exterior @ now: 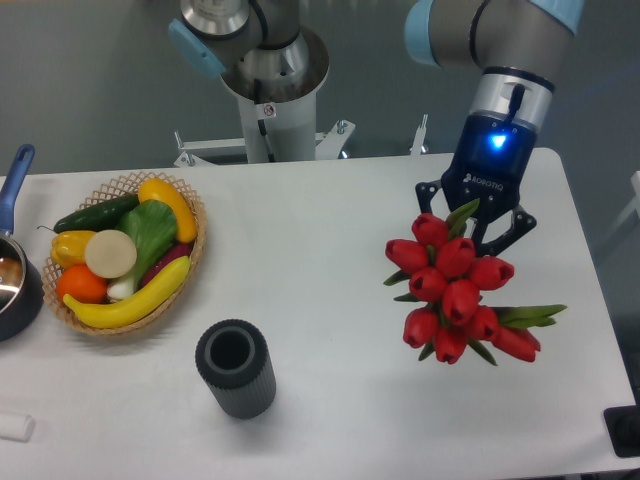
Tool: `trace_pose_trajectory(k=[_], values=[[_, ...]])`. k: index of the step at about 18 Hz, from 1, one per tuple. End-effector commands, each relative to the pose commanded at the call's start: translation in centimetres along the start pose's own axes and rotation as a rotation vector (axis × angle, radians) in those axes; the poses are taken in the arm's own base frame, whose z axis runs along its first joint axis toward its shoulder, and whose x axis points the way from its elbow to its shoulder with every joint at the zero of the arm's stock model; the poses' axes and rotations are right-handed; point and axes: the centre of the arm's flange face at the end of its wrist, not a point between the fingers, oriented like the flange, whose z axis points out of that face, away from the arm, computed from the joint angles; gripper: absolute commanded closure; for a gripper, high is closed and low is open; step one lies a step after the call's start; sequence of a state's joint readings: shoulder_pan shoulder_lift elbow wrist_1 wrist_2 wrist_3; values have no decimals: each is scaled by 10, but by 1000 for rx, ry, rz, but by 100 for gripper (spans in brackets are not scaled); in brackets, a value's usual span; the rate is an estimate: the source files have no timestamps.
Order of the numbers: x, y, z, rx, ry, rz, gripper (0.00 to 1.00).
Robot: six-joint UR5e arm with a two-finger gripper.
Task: Insert the flowers into the vase
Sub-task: 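Carry the red tulips over toward the black vase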
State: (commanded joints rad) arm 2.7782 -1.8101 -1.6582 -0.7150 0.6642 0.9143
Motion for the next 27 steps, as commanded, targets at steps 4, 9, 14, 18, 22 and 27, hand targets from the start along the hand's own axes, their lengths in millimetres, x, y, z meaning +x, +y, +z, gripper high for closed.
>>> trace_pose_trajectory(k=[4,9,14,18,22,27], values=[[28,-20,25,15,45,58,78],[66,-43,45,134,189,95,78],[84,-57,44,367,393,103,78],[93,-47,50,501,482,158,78],[96,-35,78,561,512,244,78],[107,-34,92,564,537,260,78]])
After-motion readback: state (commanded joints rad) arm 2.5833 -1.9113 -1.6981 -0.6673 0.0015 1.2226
